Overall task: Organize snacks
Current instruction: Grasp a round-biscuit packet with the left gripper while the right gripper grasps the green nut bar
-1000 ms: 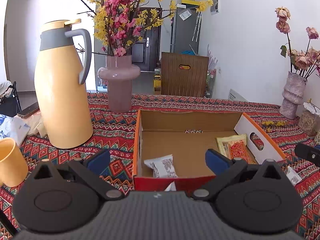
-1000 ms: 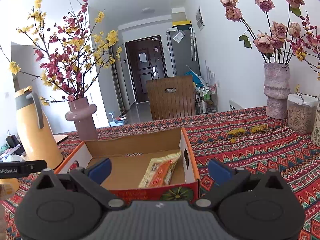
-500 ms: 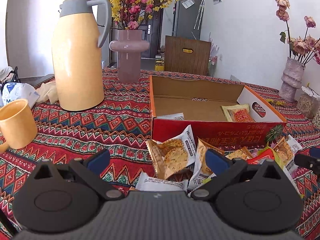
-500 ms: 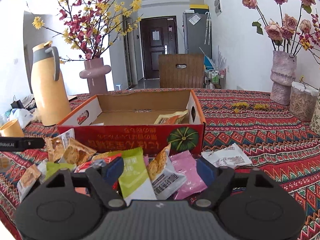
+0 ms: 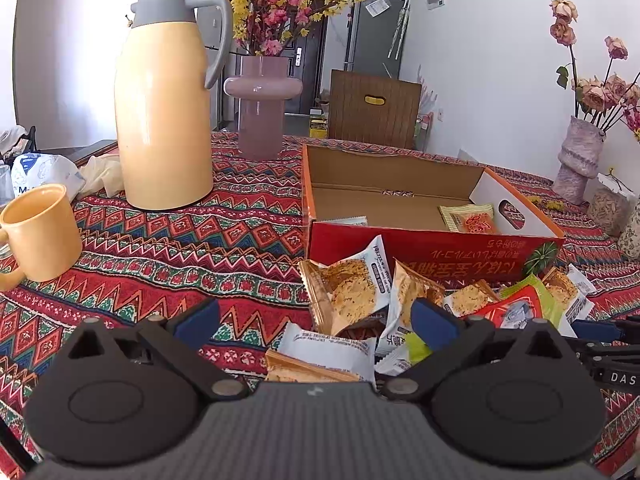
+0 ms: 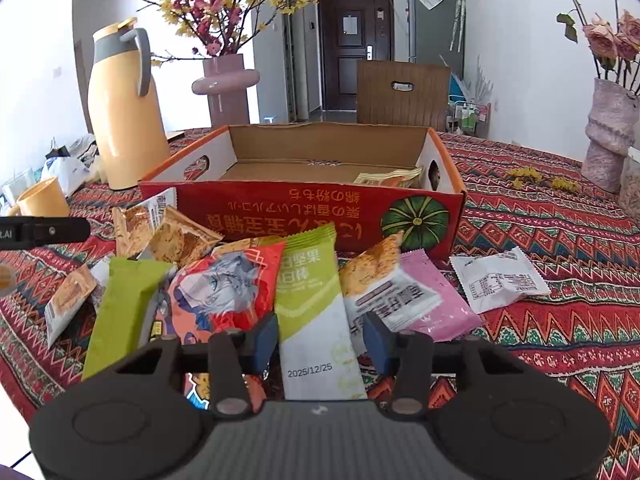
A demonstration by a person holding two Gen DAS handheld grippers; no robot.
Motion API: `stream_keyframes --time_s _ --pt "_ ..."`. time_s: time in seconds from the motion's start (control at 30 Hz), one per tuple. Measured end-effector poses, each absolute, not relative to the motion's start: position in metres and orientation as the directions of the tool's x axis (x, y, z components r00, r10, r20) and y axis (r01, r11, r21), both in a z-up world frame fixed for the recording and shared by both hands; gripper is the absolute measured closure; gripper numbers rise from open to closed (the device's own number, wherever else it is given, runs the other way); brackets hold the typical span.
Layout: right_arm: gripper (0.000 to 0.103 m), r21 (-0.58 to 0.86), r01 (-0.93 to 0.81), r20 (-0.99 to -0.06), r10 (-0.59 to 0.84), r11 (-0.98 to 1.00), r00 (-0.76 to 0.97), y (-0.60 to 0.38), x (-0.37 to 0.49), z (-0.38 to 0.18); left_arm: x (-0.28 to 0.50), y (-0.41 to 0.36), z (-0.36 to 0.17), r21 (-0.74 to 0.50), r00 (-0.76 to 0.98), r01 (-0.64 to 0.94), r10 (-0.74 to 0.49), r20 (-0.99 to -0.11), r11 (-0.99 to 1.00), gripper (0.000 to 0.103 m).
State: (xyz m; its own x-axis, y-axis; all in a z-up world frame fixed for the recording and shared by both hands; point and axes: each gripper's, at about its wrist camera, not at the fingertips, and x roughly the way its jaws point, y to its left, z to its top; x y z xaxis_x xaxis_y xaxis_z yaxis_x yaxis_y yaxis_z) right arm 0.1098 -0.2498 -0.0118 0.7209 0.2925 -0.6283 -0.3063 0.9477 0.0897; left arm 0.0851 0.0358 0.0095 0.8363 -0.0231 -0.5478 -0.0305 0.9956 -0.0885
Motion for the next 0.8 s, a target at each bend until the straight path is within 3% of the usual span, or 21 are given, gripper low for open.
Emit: stream_keyframes --time_s 0.4,0.8 --pt "0.065 0.068 -0.331 -0.678 0.287 0.941 0.677 -0.244 0.121 -0.016 0.073 0.046 0.009 -0.091 0.835 -0.052 -0.007 -0.551 0.995 0.000" --pt "0.067 0.104 -0.215 -0.558 0.236 0.971 0.796 -0.264 0.094 0.004 0.072 0.046 -0.003 -0.091 0.801 -0.054 -0.011 -0.598 0.994 0.000"
